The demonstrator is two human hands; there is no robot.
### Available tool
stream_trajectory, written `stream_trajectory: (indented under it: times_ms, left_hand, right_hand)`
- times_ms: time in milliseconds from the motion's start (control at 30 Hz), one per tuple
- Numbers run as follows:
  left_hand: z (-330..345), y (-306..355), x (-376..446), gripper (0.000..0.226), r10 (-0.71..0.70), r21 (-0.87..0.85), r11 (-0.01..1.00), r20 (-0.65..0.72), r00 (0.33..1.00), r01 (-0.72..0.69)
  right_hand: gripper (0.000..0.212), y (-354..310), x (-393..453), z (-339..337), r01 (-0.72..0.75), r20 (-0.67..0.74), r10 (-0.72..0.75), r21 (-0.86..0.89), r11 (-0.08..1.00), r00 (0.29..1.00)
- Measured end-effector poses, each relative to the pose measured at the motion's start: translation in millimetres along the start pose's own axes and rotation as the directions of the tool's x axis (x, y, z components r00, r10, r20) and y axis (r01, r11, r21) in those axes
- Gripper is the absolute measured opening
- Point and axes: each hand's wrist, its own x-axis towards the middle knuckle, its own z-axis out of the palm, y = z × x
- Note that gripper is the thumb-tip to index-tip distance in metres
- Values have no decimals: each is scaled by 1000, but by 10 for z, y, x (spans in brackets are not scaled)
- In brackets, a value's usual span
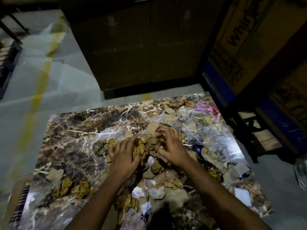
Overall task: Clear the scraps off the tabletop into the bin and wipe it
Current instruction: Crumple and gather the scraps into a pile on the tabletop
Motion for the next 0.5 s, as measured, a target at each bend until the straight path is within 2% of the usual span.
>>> stream_trajectory:
  times_ms: [167, 233, 333, 400, 500]
  left_hand:
    - [-111, 276, 233, 65, -102, 173, 981, 46, 994, 93]
    - [-96, 336, 238, 66, -117, 150, 981, -65, 991, 126]
    - [-124, 584, 392, 63, -3, 104, 994, -207, 978, 25]
    - [-144, 867, 716, 63, 89, 96, 993, -163, 983, -74]
    - [-11, 1361, 1417, 83, 232, 144, 961, 51, 971, -237]
  right_hand:
    - [68, 411, 354, -612, -77, -99, 70, -74, 994, 993]
    - [68, 585, 484, -846, -96, -125, 82, -114, 989, 989]
    - [79, 882, 681, -1147, -147, -101, 127, -221, 964, 987]
    - [80, 1070, 808, -1272, -194, -35, 192, -301, 934, 981]
    - [93, 1387, 973, -1370, -272, 107, 335, -385, 882, 936]
